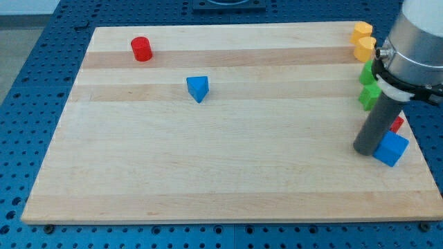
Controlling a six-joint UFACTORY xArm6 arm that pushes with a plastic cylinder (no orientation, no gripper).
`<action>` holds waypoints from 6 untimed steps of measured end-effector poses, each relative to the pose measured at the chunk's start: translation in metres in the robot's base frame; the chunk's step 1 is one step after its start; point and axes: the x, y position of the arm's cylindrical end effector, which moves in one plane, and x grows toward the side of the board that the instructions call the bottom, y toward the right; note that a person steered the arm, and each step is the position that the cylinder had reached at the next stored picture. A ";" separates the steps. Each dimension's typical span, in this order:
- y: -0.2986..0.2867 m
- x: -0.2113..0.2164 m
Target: Move the blue triangle to the center
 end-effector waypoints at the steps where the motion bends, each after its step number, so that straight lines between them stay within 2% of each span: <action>1: 0.005 0.003; 2: 0.005 0.003; 3: -0.014 -0.023; 4: -0.062 -0.079; 6: -0.243 -0.173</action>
